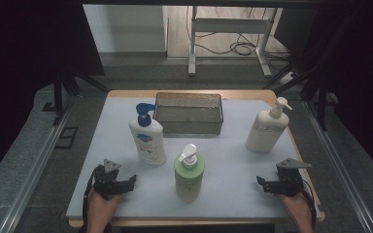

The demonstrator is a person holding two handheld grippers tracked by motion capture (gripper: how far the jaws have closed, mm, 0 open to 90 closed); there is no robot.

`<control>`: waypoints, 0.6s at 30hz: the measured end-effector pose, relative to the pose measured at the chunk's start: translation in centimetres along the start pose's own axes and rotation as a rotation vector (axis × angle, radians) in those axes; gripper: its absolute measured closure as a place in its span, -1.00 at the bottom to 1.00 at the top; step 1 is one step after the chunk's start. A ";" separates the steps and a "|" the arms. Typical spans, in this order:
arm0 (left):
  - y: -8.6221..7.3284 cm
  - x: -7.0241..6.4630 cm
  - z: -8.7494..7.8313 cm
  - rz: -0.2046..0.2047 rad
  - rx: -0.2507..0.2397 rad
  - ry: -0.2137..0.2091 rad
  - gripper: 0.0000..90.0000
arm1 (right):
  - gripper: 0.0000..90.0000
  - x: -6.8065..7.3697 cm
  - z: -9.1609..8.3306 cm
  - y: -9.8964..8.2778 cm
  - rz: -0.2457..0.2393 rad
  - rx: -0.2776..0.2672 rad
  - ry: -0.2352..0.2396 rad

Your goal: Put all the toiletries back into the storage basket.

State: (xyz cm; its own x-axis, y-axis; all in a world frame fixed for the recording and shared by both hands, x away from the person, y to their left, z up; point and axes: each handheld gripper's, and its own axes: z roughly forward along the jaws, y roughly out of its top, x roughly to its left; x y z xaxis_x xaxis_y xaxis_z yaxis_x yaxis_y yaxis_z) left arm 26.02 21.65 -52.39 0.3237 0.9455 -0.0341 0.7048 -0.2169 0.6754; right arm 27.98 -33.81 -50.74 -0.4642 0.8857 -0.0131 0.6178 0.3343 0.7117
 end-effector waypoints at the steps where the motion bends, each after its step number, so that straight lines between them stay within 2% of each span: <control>1: 0.0 0.0 0.0 0.000 0.000 0.000 -0.74 | -0.85 -0.2 -0.2 0.1 -0.001 -0.014 0.001; 5: 0.0 0.0 0.0 0.000 -0.002 0.001 -0.74 | -0.80 -0.6 -0.5 0.4 0.006 -0.034 0.006; 11: 0.0 0.0 0.0 0.000 -0.002 0.001 -0.74 | -0.70 -1.2 -0.7 0.9 0.033 -0.016 -0.010; 15: 0.0 0.0 0.0 0.001 -0.003 0.001 -0.74 | -0.70 -1.9 -0.8 1.3 0.070 -0.013 -0.020; 18: 0.0 0.0 0.0 0.001 -0.003 0.001 -0.74 | -0.70 -2.5 -0.8 1.7 0.071 -0.014 -0.024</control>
State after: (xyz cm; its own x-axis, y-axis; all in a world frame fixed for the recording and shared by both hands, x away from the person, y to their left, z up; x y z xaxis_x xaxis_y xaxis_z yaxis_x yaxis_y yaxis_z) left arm 26.00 21.64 -52.41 0.3237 0.9456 -0.0331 0.7029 -0.2169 0.6774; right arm 29.69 -35.67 -48.91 -0.4045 0.9143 0.0208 0.6393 0.2664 0.7213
